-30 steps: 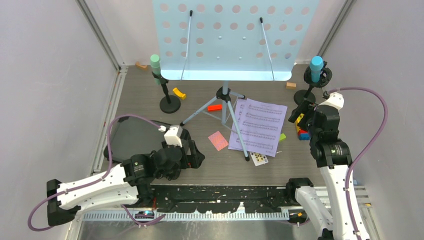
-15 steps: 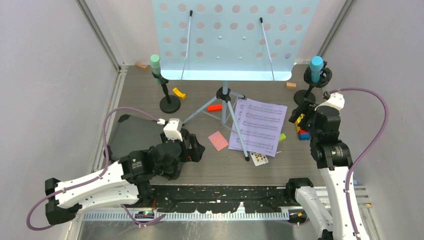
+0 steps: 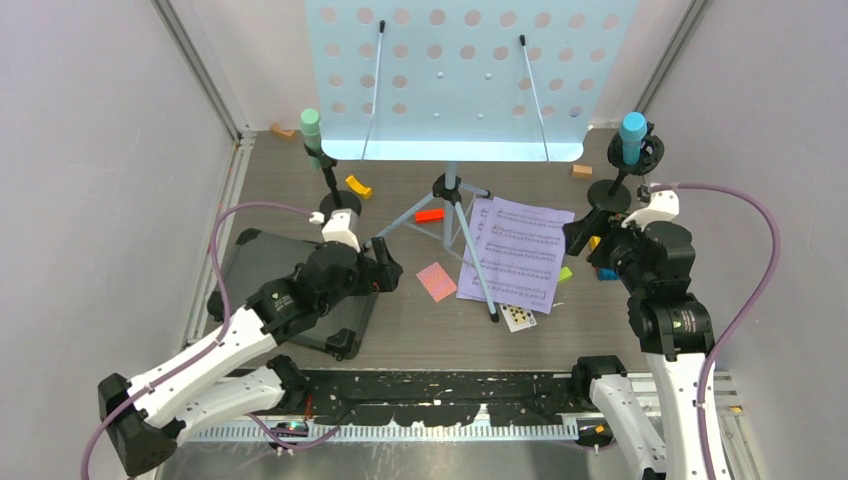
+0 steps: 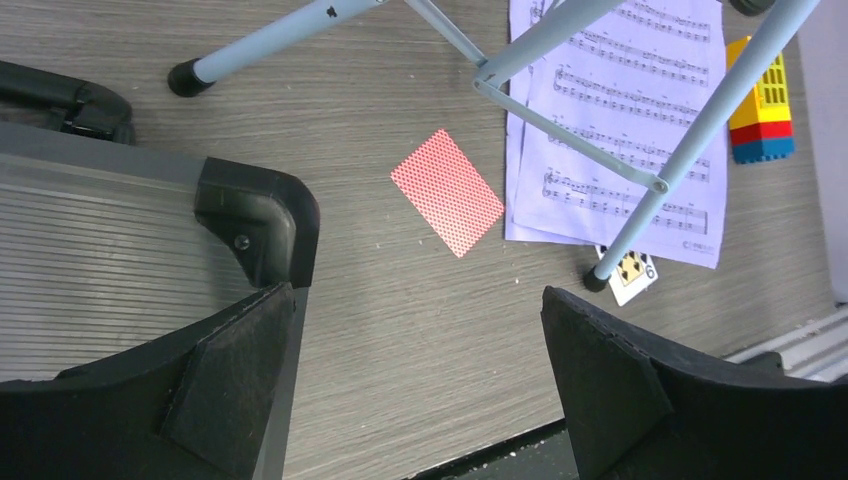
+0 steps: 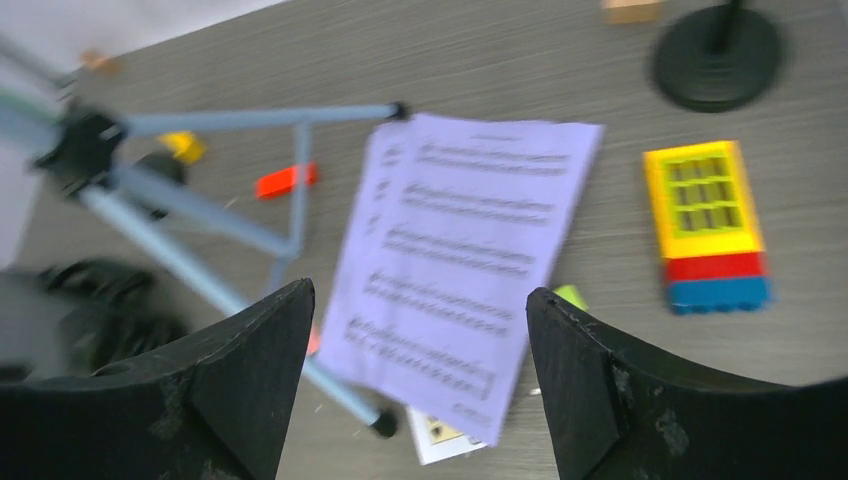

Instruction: Pack up the instrument practice props

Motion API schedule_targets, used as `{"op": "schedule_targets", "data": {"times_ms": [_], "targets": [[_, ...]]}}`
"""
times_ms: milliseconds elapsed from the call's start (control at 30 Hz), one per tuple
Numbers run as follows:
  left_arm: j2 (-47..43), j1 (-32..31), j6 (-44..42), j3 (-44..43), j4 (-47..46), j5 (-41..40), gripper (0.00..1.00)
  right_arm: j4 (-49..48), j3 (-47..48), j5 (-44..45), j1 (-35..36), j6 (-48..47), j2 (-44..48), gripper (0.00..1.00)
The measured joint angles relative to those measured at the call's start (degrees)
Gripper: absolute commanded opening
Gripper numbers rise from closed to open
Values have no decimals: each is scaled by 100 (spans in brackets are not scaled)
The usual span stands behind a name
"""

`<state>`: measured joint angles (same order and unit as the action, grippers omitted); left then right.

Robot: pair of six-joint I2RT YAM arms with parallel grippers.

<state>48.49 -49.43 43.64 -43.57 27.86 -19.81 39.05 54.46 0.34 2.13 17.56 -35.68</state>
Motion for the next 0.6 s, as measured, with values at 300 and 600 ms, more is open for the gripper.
{"op": "schedule_targets", "data": {"times_ms": [300,600], "targets": [[431,409,-70,20,-372,627,81,-955,-743,-2151,2,780,-20,73],[1657,997,-57,-160,-750,1499,78,-2704,-2269,-2868,101,2306,-601,62]]}}
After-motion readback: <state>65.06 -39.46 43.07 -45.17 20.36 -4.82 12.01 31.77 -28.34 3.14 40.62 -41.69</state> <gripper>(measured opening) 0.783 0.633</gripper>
